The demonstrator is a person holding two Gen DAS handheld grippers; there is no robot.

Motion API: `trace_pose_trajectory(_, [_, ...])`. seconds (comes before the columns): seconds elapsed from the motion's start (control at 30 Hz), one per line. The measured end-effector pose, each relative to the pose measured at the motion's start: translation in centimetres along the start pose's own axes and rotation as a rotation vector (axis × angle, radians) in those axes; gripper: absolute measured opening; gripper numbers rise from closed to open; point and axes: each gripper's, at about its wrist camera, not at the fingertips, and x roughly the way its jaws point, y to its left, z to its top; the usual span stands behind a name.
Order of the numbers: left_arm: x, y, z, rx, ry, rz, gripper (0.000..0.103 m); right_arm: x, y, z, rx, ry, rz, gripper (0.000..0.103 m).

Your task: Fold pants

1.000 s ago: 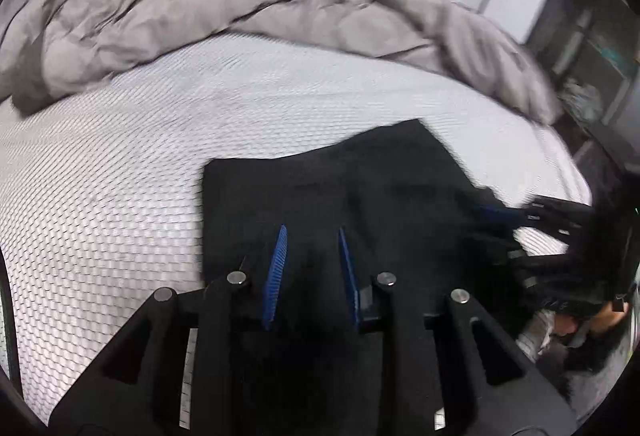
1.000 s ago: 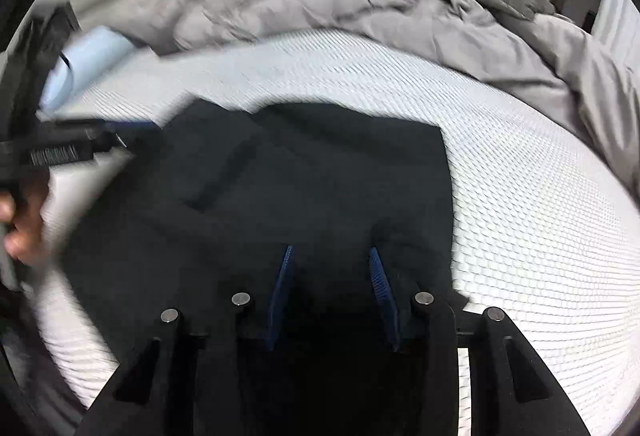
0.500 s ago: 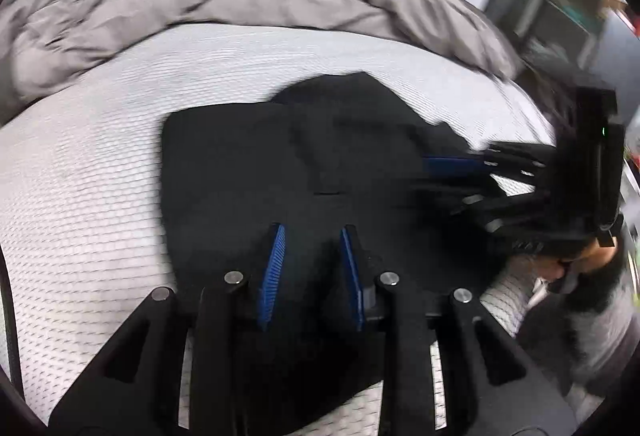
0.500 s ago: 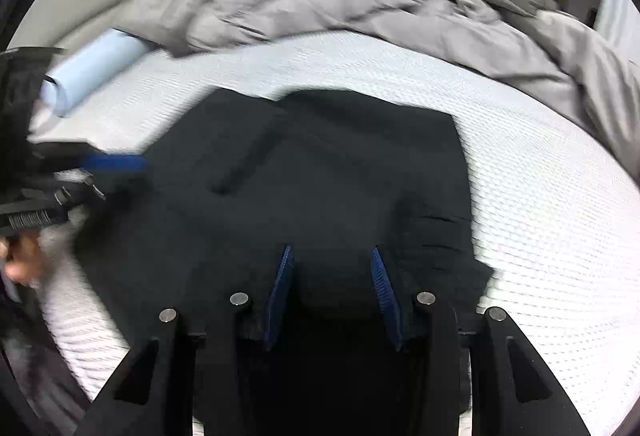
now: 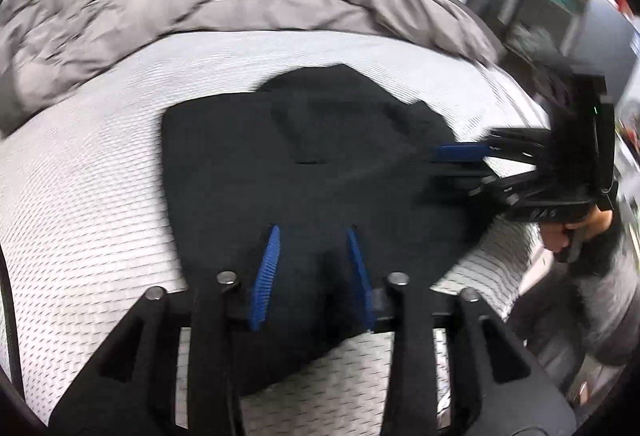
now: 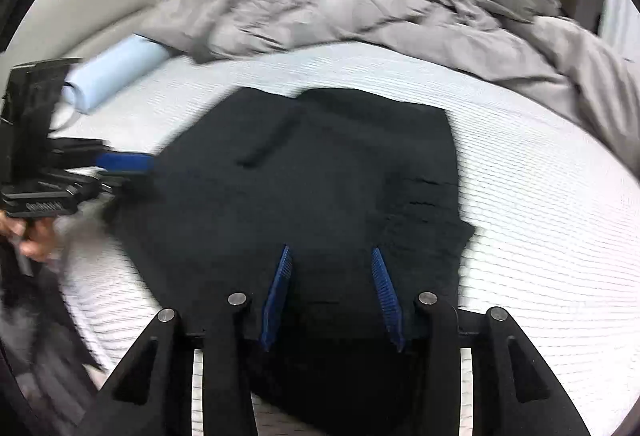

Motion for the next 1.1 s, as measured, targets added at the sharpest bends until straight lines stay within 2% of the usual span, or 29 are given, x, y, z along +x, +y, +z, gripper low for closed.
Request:
trace_pose_trajectory(0.03, [0.7, -0.7, -0.2, 0.030, 0.027, -0.013, 0.037, 0.4, 1.0, 0.1, -0.015, 0.006, 0.043, 0.043])
trace_pose_trajectory(0.1, [1.9, -1.4, -0.8, 0.096, 0.082, 0.021, 0.037, 1.6, 2.6, -0.3, -0.065, 0.060, 0.055, 0.044])
trace_pose_trajectory(0.13, [1.8, -1.5, -1.2, 0.111, 0.085, 0.030, 0.037, 2.3, 3.0, -0.6, -0.113, 0.095, 0.025, 0.043])
trace_pose_trajectory(0.2, [1.0, -0.8, -1.7, 0.106, 0.084, 0.019, 0.037, 1.8, 2.4, -1.9, -0.171, 0.105, -0.037, 0.043])
trace_pose_trajectory(0.27, [-0.3, 0.2, -2.2, 0.088, 0.084, 0.018, 0.039, 0.3, 1.1, -2.3, -0.147, 0.101, -0.026, 0.043])
trace_pose_trajectory(0.3, [-1.0, 0.4, -2.6, 0.083, 0.081, 0.016, 0.043, -1.0, 0.2, -2.7, -0.127, 0.086, -0.042, 0.043])
trace_pose_trajectory(0.33, [-1.9, 0.8, -2.8, 0.077, 0.068, 0.014, 0.045, -1.9, -0.4, -2.9, -0.117, 0.076, -0.065, 0.050])
trace_pose_trajectory(0.37, [-2.9, 1.5, -2.9, 0.062, 0.045, 0.002, 0.045, -2.4, -0.7, -3.1, -0.102, 0.074, -0.072, 0.063])
trace_pose_trajectory(0.4, [-3.8, 2.6, -2.9, 0.032, 0.015, 0.001, 0.051, -3.2, -1.5, -3.5, -0.073, 0.058, -0.066, 0.066])
trace_pose_trajectory(0.43, [-4.6, 3.9, -2.6, -0.024, -0.023, 0.017, 0.064, -3.9, -2.2, -3.9, -0.045, 0.036, -0.053, 0.066])
trace_pose_trajectory(0.5, [-5.1, 6.6, -2.3, -0.180, -0.072, 0.064, 0.067, -4.6, -4.0, -4.3, 0.050, 0.006, -0.025, 0.068])
trace_pose_trajectory(0.6, [-3.3, 9.6, -1.8, -0.318, -0.031, 0.012, 0.067, -3.2, -6.9, -3.7, 0.237, 0.004, 0.051, 0.068])
trace_pose_trajectory(0.67, [-1.8, 10.4, -1.8, -0.377, 0.007, -0.034, 0.063, -1.3, -8.5, -2.6, 0.322, 0.013, 0.107, 0.068])
trace_pose_trajectory(0.73, [-0.1, 10.3, -1.9, -0.406, 0.054, -0.085, 0.045, 0.2, -9.7, -2.2, 0.360, 0.053, 0.128, 0.068])
trace_pose_trajectory(0.8, [1.3, 9.8, -1.8, -0.408, 0.069, -0.067, 0.041, 2.1, -10.3, -1.8, 0.392, 0.084, 0.175, 0.066])
trace_pose_trajectory(0.87, [1.2, 9.5, -1.0, -0.381, 0.053, -0.043, 0.037, 2.9, -10.6, -1.5, 0.435, 0.075, 0.214, 0.044])
trace_pose_trajectory(0.93, [0.8, 9.5, -0.2, -0.366, 0.034, -0.011, 0.035, 2.8, -10.4, -1.1, 0.465, 0.040, 0.211, 0.033])
trace_pose_trajectory(1.0, [1.0, 9.8, 0.1, -0.355, 0.028, 0.046, 0.035, 2.7, -9.5, -0.3, 0.439, 0.016, 0.171, 0.031])
trace_pose_trajectory(1.1, [1.1, 10.5, 0.1, -0.376, 0.021, 0.052, 0.035, 3.3, -8.2, 0.8, 0.357, 0.034, 0.097, 0.034])
